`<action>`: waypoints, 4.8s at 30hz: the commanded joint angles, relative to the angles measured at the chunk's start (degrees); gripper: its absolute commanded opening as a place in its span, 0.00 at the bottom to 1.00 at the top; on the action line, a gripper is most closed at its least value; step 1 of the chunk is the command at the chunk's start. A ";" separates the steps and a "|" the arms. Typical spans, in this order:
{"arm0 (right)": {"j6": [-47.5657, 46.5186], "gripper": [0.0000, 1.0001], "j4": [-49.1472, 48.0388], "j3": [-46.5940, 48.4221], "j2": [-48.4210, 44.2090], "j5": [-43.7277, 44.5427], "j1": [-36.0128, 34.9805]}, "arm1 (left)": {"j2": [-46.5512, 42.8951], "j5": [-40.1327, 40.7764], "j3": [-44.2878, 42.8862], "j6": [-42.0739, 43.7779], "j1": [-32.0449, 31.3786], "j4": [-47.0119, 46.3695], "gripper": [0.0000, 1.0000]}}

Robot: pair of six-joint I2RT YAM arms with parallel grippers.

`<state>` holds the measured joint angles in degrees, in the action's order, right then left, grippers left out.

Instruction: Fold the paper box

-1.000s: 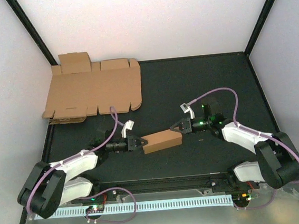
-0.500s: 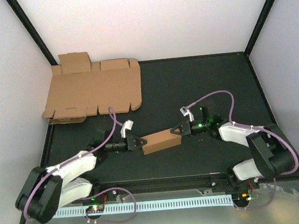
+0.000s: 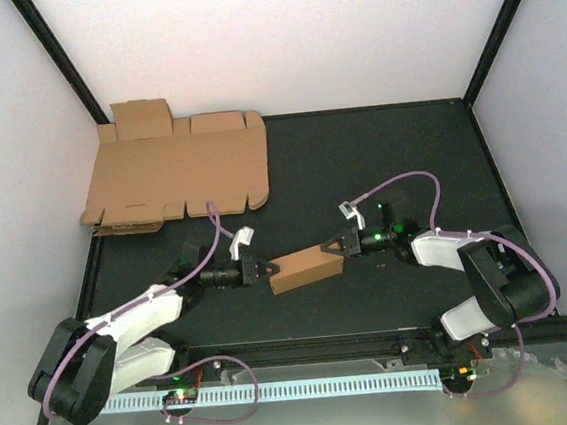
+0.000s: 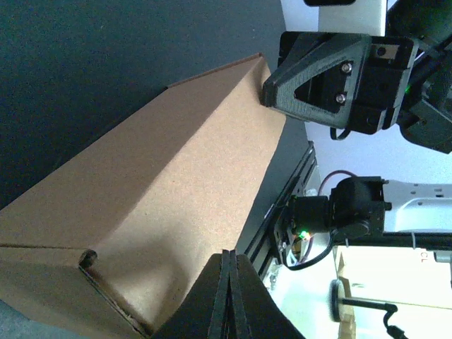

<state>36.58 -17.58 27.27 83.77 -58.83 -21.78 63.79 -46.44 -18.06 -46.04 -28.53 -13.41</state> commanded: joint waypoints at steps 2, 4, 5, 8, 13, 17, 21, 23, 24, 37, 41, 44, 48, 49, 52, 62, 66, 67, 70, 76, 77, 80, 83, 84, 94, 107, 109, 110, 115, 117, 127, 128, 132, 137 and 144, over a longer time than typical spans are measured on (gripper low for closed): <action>0.16 0.02 1.80 -1.17 0.04 2.62 -0.28 | -2.58 0.92 -4.48 4.50 -0.42 8.18 0.01; -1.62 0.02 5.67 0.15 -2.85 3.44 -0.28 | -4.41 4.20 -7.55 9.88 -0.81 15.65 0.08; -2.49 0.02 7.75 1.15 -4.23 4.20 -0.28 | -5.20 7.84 -9.64 13.13 -1.20 19.81 0.17; -4.77 0.02 13.16 3.20 -8.05 5.97 -0.33 | -6.27 17.37 -15.90 23.61 -3.96 31.12 0.57; -7.08 0.02 20.74 6.66 -12.80 9.61 -0.28 | -1.76 23.68 -25.53 32.51 -9.47 40.28 0.99; -8.98 0.05 27.66 9.45 -17.40 14.78 -0.19 | 4.65 35.04 -32.05 36.86 -17.54 45.60 0.99; -10.50 0.04 32.27 10.74 -22.69 19.74 -0.19 | 13.42 43.46 -40.85 42.42 -23.97 53.51 0.99; -10.77 0.03 33.39 10.91 -24.76 20.85 -0.19 | 17.22 45.92 -44.53 44.74 -25.02 57.08 0.99; -10.87 0.03 33.81 11.04 -25.67 21.12 -0.19 | 19.51 46.47 -45.79 45.98 -25.16 58.22 0.99; -10.73 0.03 34.85 10.33 -29.04 22.27 -0.20 | 31.74 43.20 -54.09 49.80 -25.07 63.77 0.63; -9.89 0.04 35.05 10.12 -28.32 23.41 -0.19 | 31.31 43.39 -54.18 49.70 -25.16 64.00 0.49; -8.83 0.10 39.02 12.13 -26.47 27.23 -0.17 | 29.45 45.31 -53.90 49.47 -25.66 63.93 0.49; -7.14 0.20 47.91 18.65 -22.36 30.30 -0.03 | 24.31 51.54 -51.80 49.65 -27.79 60.88 0.46; -6.94 0.29 49.63 20.31 -21.88 30.19 0.01 | 22.89 53.35 -50.81 49.72 -28.25 59.44 0.46; -4.40 0.75 52.73 23.43 -22.82 30.31 0.40 | 17.94 60.62 -47.49 49.41 -30.98 53.47 0.51; 16.19 0.99 60.82 27.38 -29.57 35.20 3.41 | 5.28 90.29 -32.28 62.79 -43.84 27.13 0.52; 26.02 0.99 53.70 22.31 -31.03 22.20 3.40 | 5.59 98.53 -29.53 68.21 -45.73 18.40 0.52; 27.32 1.00 52.82 21.88 -31.03 19.97 3.41 | 5.90 100.10 -28.68 70.29 -46.30 15.64 0.52; 28.57 1.00 52.31 22.07 -31.93 19.40 3.41 | 6.67 101.96 -26.37 75.27 -47.41 8.61 0.50; 36.84 1.00 39.52 17.78 -34.59 14.88 3.38 | 7.09 99.32 -25.71 75.71 -47.96 6.14 0.50; 37.72 1.00 38.48 17.21 -35.20 15.38 3.36 | 7.06 99.20 -25.70 75.82 -48.07 6.19 0.50; 40.59 0.99 35.44 14.99 -36.45 16.07 3.41 | 6.76 99.17 -25.58 75.93 -48.46 6.23 0.49; 42.42 0.93 33.01 13.74 -36.19 15.08 3.41 | 6.02 98.59 -25.09 76.03 -48.80 5.82 0.50; 42.50 0.92 32.93 13.88 -36.02 15.06 3.41 | 5.81 98.42 -24.83 76.09 -48.95 5.63 0.50; 42.93 0.86 32.95 15.60 -34.89 15.60 3.36 | 4.74 98.22 -23.50 76.49 -49.54 4.69 0.50; 42.87 0.58 32.99 15.15 -33.90 14.79 3.40 | 4.85 96.59 -22.54 75.81 -50.04 4.95 0.76; 43.82 0.57 30.95 14.55 -34.06 15.09 3.39 | 3.99 93.94 -22.36 73.49 -50.10 7.57 0.91; 44.21 0.56 29.32 14.16 -34.03 15.06 3.39 | 3.23 92.59 -22.24 72.12 -50.06 8.77 0.97; 41.80 0.51 27.65 13.95 -32.18 19.52 4.12 | -2.06 86.20 -22.44 63.04 -50.14 17.28 0.99; 39.94 0.51 26.28 13.90 -30.86 22.12 4.89 | -4.75 83.65 -22.72 58.95 -50.34 20.95 0.99; 31.08 0.49 7.63 8.69 -25.06 35.66 10.84 | -20.57 59.26 -16.89 45.29 -50.39 16.23 0.99; 29.51 0.49 6.65 8.60 -24.65 37.00 11.67 | -21.49 59.20 -16.77 43.94 -50.45 16.27 0.99; 24.43 0.49 3.46 6.50 -24.48 44.71 15.01 | -24.28 60.59 -15.30 41.81 -50.23 15.18 0.99; 25.91 0.47 -7.44 0.75 -23.16 41.44 24.21 | -26.06 60.28 -13.28 39.65 -48.91 14.40 0.99; 28.52 0.47 -24.74 -1.14 -13.23 34.20 36.45 | -24.77 54.29 -12.08 37.55 -44.76 13.86 0.99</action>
<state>64.25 -26.85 26.09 66.11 -21.06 9.63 38.39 12.75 -30.04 -6.00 -75.40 2.55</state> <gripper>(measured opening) 0.578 0.987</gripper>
